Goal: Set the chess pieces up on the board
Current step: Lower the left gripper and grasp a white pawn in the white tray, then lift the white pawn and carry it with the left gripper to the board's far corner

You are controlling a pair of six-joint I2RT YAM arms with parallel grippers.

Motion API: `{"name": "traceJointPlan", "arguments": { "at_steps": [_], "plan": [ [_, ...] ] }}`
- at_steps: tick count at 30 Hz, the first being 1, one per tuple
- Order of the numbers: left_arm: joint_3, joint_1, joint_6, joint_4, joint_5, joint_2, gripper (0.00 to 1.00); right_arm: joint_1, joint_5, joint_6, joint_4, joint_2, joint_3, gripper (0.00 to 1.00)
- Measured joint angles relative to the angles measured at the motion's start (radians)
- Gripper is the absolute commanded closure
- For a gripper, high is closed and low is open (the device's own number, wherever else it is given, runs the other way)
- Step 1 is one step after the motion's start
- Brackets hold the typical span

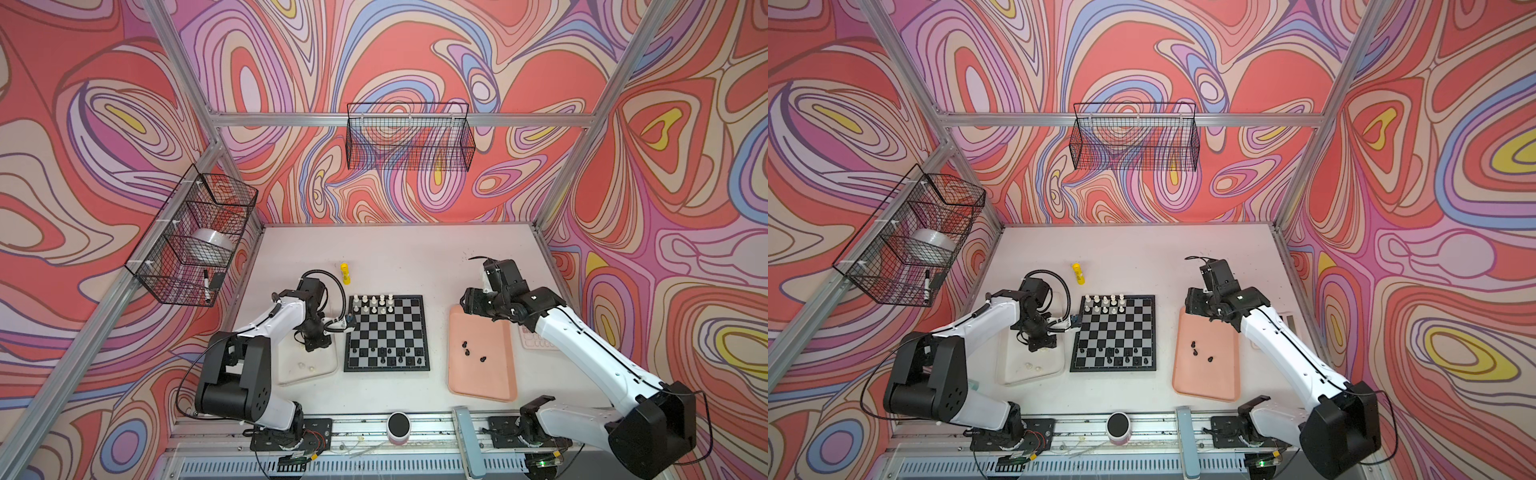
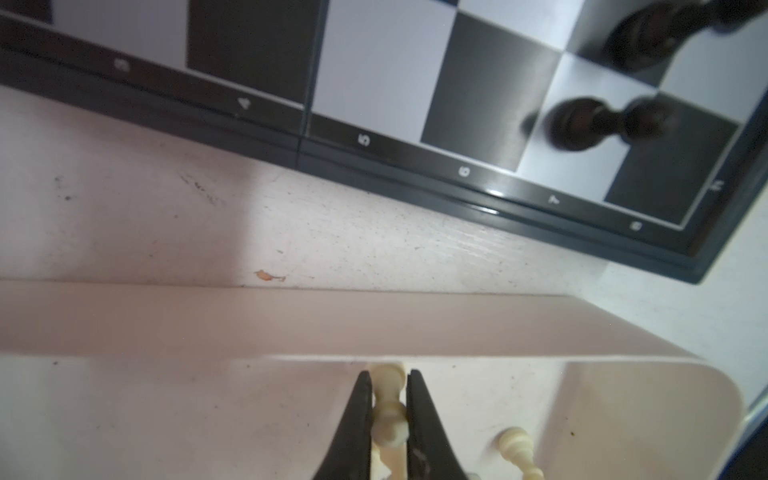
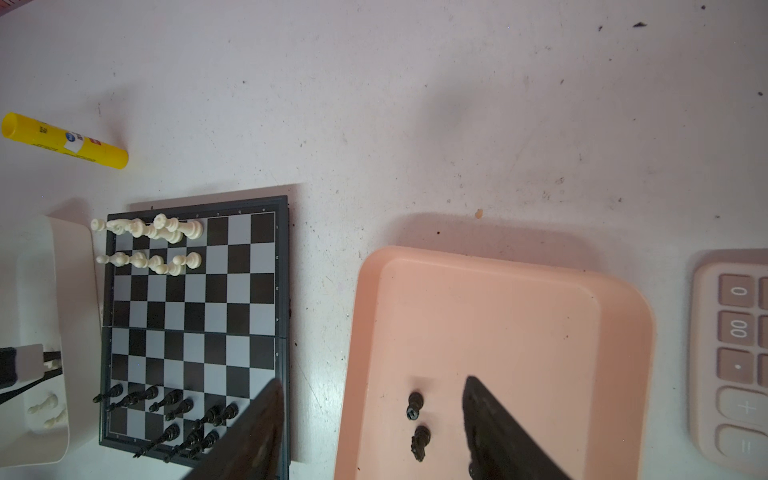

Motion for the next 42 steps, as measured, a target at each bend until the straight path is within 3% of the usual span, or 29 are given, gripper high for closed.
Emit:
{"name": "traceJointPlan", "arguments": {
  "at_steps": [13,28,35,42],
  "plan": [
    [0.026,0.000,-0.023,-0.034,-0.017,-0.004,0.88,0.000,-0.001,0.000,0.012,0.000,-0.013,0.30],
    [0.269,-0.007,-0.083,-0.181,-0.003,-0.007,0.87,0.000,-0.018,0.000,0.046,0.011,-0.020,0.30],
    [0.410,-0.091,-0.124,-0.232,0.005,0.009,0.88,0.000,-0.019,-0.004,0.051,0.011,-0.025,0.30],
    [0.631,-0.223,-0.190,-0.267,0.010,0.142,0.88,0.000,-0.026,-0.004,0.052,0.010,-0.037,0.30]
  ]
}}
